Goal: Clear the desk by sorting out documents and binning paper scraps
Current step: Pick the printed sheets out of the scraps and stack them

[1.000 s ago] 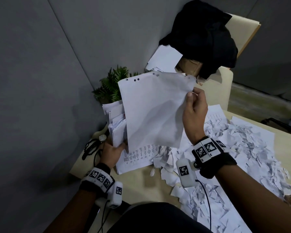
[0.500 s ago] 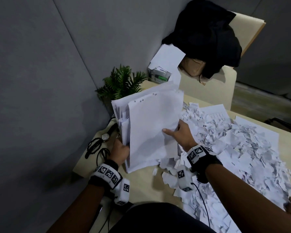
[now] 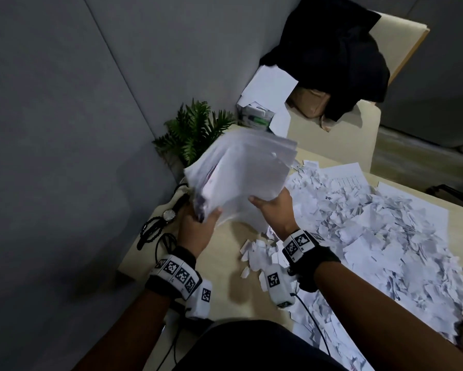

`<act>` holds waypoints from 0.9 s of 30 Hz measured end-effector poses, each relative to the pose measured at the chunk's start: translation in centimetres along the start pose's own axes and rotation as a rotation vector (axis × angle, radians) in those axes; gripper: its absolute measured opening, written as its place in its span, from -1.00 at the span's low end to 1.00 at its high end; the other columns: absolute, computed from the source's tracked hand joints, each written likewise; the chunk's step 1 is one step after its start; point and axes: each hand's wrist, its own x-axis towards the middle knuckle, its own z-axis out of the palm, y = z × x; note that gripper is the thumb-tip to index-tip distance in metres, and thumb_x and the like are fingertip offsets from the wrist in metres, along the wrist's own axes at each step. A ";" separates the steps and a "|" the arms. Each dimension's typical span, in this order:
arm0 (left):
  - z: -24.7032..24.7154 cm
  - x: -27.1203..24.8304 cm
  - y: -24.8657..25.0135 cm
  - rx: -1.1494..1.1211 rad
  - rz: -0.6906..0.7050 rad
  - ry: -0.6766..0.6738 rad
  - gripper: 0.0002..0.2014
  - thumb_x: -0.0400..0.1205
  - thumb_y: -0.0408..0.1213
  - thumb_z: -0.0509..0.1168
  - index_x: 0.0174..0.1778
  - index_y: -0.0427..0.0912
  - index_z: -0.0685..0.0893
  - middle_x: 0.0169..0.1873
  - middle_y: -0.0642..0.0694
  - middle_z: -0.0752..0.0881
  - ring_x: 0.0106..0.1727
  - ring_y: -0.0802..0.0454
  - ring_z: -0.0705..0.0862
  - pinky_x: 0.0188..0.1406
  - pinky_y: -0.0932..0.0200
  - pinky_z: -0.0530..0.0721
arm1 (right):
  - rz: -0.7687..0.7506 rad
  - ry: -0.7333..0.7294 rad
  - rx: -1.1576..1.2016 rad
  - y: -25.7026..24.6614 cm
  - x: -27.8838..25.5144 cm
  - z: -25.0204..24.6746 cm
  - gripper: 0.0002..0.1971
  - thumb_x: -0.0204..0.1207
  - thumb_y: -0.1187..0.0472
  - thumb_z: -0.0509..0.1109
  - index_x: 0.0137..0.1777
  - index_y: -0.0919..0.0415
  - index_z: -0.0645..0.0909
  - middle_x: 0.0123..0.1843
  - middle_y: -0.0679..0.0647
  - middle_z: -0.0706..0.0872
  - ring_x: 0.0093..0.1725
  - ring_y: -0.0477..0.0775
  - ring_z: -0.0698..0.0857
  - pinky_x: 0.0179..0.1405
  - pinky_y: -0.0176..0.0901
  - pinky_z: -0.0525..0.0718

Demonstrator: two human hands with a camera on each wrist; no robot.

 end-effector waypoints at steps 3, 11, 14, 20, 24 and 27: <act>-0.1 0.5 -1.3 -0.037 -0.021 0.035 -0.53 0.55 -0.23 0.48 0.35 -0.24 0.55 0.24 -0.15 0.65 0.29 -0.08 0.62 0.28 0.18 0.52 | 0.046 -0.109 -0.134 1.1 -0.4 -1.2 -0.50 0.32 0.45 0.55 0.25 0.22 0.56 0.11 0.08 0.71 0.20 0.19 0.67 0.22 0.12 0.69; -0.7 2.9 -0.6 0.139 0.228 0.004 -0.76 0.59 -0.30 0.42 -0.02 -0.47 0.71 -0.11 -0.30 0.76 0.01 -0.26 0.74 -0.02 0.03 0.63 | 0.015 -0.371 -0.534 1.8 0.7 -5.9 -0.49 0.40 0.35 0.56 0.32 0.24 0.48 0.15 0.12 0.66 0.13 0.08 0.63 0.04 -0.22 0.53; -0.2 4.0 0.6 0.245 0.367 -0.022 -0.82 0.55 -0.41 0.41 -0.09 -0.51 0.72 -0.22 -0.48 0.74 -0.12 -0.34 0.70 -0.24 0.11 0.49 | 0.020 -0.196 -0.477 2.9 0.8 -11.2 -0.58 0.44 0.35 0.53 0.29 0.24 0.56 0.12 0.16 0.74 0.10 0.08 0.70 0.08 -0.22 0.62; 3.3 3.4 4.4 0.119 0.351 -0.149 -0.83 0.58 -0.36 0.43 -0.05 -0.42 0.70 -0.09 -0.28 0.75 -0.06 -0.02 0.65 -0.06 -0.03 0.61 | 0.189 0.278 -0.446 7.6 -2.6 -24.6 -0.85 0.47 0.33 0.47 -0.02 0.11 0.67 0.00 0.15 0.80 0.08 0.15 0.74 0.11 -0.15 0.63; 6.9 1.8 4.5 -0.016 0.200 -0.328 -0.77 0.57 -0.48 0.41 0.14 -0.30 0.69 0.08 -0.21 0.72 0.06 -0.12 0.70 0.18 -0.05 0.61 | 0.391 0.530 -0.421 11.4 -7.1 -31.9 -0.82 0.52 0.32 0.39 0.10 0.21 0.69 0.09 0.17 0.76 0.16 0.20 0.68 0.03 -0.22 0.48; 9.8 0.3 3.2 -0.060 0.065 -0.479 -0.67 0.56 -0.55 0.39 0.24 -0.29 0.64 0.17 -0.25 0.72 0.15 -0.19 0.71 0.28 -0.16 0.58 | 0.527 0.516 -0.428 13.4 -10.3 -34.9 -0.72 0.57 0.28 0.36 0.27 0.25 0.60 0.19 0.22 0.70 0.21 0.27 0.65 0.00 -0.11 0.53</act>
